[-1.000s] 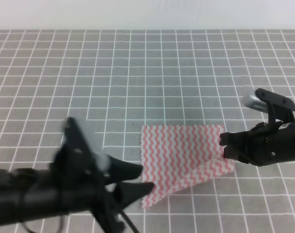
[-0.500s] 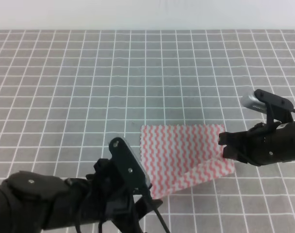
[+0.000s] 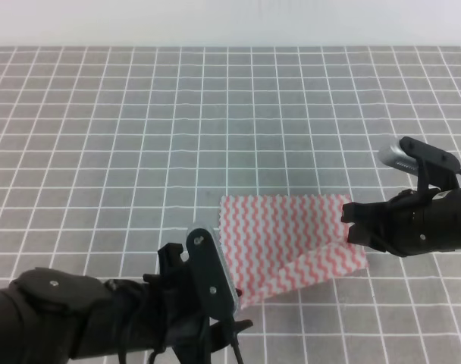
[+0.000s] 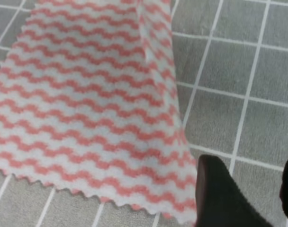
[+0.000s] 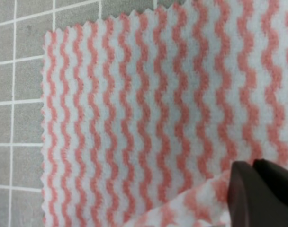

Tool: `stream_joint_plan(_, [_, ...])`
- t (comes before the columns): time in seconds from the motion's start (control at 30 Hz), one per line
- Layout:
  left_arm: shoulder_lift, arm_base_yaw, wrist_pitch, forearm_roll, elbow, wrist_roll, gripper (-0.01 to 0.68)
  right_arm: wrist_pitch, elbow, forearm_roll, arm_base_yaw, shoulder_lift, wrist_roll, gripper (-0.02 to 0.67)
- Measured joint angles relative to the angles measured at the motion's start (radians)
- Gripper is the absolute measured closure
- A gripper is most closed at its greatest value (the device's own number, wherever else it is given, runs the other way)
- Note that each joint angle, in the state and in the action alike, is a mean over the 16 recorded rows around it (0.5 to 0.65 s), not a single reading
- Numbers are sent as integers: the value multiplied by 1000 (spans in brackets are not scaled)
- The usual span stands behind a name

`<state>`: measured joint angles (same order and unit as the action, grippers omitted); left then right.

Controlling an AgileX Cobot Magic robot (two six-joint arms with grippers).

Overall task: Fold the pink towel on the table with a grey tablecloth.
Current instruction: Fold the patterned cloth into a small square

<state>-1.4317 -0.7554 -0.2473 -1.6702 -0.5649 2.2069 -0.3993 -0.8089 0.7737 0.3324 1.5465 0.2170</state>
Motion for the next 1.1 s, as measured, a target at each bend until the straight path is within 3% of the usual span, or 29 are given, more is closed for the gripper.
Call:
stream_joint_plan(0.63, [-92, 0, 65, -51, -2, 64, 285, -8, -1, 14, 0, 6, 18, 664])
stream_joint_plan(1.1, [-100, 0, 59, -52, -10, 143, 284, 5, 0, 32, 0, 2, 20, 664])
